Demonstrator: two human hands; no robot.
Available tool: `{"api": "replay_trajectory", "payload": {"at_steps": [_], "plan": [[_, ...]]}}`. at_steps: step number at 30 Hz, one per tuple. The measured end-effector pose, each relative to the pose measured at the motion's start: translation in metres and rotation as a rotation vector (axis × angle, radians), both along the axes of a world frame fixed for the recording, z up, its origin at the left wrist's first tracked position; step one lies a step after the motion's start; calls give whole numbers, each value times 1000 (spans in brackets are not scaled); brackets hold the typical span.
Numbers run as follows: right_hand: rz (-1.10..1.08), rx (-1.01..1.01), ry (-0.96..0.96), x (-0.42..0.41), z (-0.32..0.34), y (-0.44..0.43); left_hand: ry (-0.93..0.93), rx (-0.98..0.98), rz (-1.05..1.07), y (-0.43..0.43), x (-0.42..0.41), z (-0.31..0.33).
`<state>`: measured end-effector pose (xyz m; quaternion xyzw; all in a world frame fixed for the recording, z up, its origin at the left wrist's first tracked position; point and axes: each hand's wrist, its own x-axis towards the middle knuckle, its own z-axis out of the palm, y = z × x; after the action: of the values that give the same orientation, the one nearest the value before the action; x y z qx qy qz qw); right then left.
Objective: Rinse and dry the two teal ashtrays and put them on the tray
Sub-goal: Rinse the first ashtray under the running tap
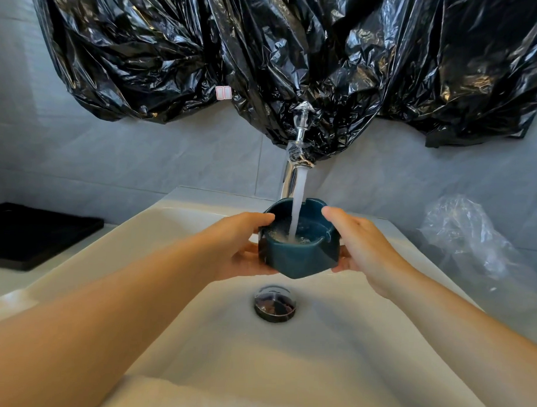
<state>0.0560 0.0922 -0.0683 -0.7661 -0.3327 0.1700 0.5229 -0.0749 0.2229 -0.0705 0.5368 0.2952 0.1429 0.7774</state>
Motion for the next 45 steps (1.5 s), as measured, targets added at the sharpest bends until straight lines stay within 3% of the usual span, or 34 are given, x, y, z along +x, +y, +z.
{"api": "replay_trajectory", "payload": {"at_steps": [3,7,13,22,25,28,36,39,45], "plan": [[0,-64,39,4,6,-2,25,-6,12,-4,0,-1],[-23,-151,-49,7,7,-5,47,80,15,-4,2,-6],[-76,149,-196,19,17,-7,90,257,108,3,3,-8],[-8,202,-713,8,93,36,167,335,124,10,8,-19],[20,131,-814,5,112,59,175,345,117,10,8,-20],[-4,42,-856,10,110,67,190,357,123,10,7,-20],[3,78,-980,8,81,54,220,356,113,10,9,-21],[46,42,-944,4,75,46,229,371,98,11,7,-21],[30,124,-669,-13,42,7,157,394,80,8,3,-15]]}}
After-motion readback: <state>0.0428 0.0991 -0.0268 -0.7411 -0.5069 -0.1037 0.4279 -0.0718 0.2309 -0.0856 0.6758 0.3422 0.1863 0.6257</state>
